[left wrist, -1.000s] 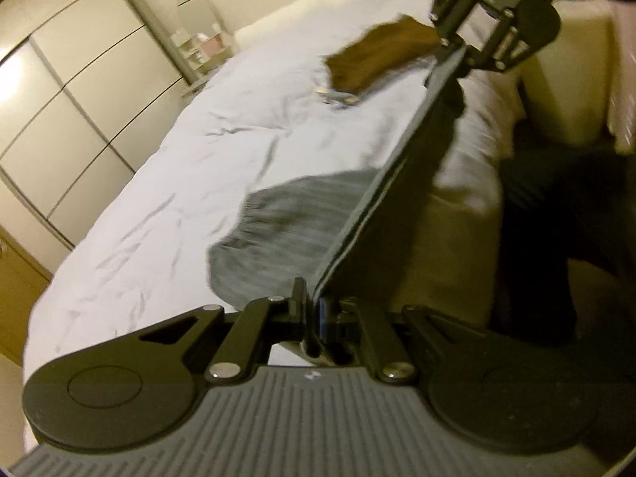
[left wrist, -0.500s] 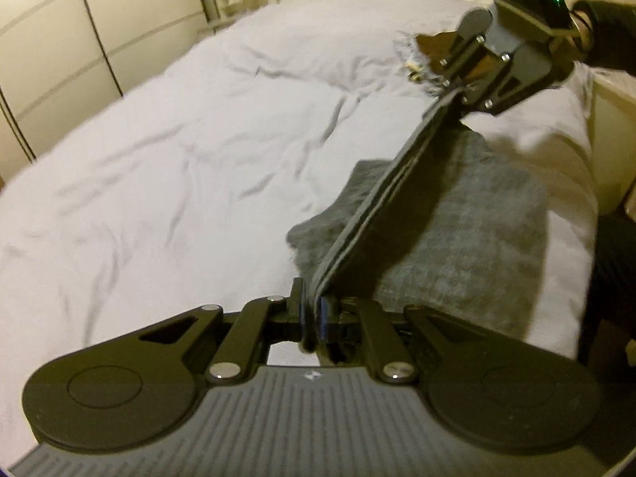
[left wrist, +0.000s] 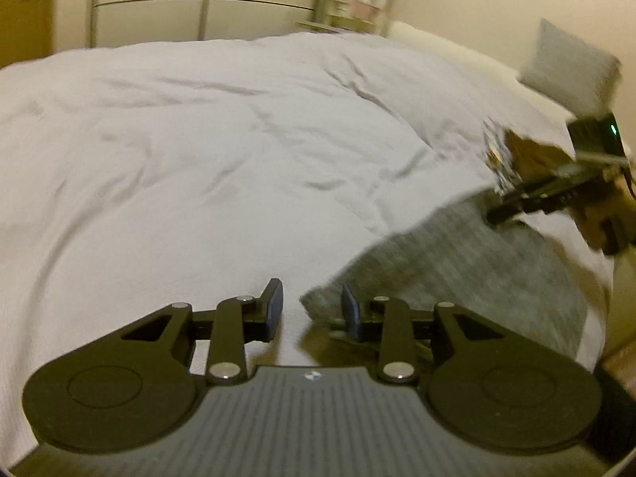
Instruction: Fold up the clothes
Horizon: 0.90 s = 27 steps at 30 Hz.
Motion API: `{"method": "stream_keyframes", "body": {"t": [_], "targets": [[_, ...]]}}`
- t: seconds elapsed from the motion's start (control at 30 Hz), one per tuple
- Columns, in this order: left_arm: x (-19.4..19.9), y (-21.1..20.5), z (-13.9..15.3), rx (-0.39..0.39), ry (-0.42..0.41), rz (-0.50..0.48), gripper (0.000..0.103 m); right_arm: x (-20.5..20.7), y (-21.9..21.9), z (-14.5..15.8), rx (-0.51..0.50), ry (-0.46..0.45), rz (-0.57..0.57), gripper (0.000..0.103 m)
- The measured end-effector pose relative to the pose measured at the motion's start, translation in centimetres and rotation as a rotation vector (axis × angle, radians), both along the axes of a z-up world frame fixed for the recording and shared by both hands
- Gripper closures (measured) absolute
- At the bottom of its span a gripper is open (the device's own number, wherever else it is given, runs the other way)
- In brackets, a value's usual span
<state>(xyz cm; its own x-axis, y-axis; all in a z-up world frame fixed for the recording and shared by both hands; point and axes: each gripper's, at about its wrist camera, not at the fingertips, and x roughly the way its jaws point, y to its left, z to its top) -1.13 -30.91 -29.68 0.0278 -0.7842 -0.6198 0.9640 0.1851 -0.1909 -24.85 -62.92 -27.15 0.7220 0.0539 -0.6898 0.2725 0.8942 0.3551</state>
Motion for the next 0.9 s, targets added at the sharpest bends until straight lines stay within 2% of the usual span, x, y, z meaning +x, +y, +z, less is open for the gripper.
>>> {"method": "stream_keyframes", "body": {"t": [0.13,0.23,0.33,0.4,0.47,0.63,0.7,0.73,0.77,0.9], "targets": [[0.3,1.2,0.7,-0.018,-0.010,0.053,0.075,0.2,0.4,0.5,-0.086,0.000,-0.037,0.068],[-0.8,2.9,1.7,-0.041,-0.048,0.081,0.076,-1.0,2.0,1.2,-0.169,-0.042,-0.077,0.067],[-2.4,5.4,2.6,-0.061,-0.050,0.097,0.074,-3.1,5.1,1.9,-0.231,-0.103,-0.068,0.062],[-3.7,7.1,2.8,-0.084,-0.003,0.101,0.071,-4.3,7.7,1.8,-0.268,-0.128,-0.035,0.061],[-5.0,8.5,2.7,-0.108,0.060,0.101,0.063,-5.5,10.4,1.3,-0.283,-0.150,-0.013,0.060],[-8.1,9.7,1.2,-0.139,0.200,0.091,0.061,-7.9,15.3,-0.3,-0.228,-0.199,-0.031,0.059],[-9.0,9.5,0.3,-0.126,0.223,0.088,0.066,-8.2,16.4,-0.9,-0.196,-0.208,-0.047,0.059],[-9.3,9.4,-0.1,-0.124,0.232,0.086,0.073,-8.3,16.8,-1.1,-0.186,-0.208,-0.052,0.059],[-9.6,9.5,-0.3,-0.125,0.235,0.085,0.087,-8.3,17.1,-1.3,-0.184,-0.207,-0.052,0.059],[-9.1,10.2,-1.2,-0.146,0.274,0.117,0.090,-7.9,17.7,-1.8,-0.237,-0.174,-0.047,0.059]]}}
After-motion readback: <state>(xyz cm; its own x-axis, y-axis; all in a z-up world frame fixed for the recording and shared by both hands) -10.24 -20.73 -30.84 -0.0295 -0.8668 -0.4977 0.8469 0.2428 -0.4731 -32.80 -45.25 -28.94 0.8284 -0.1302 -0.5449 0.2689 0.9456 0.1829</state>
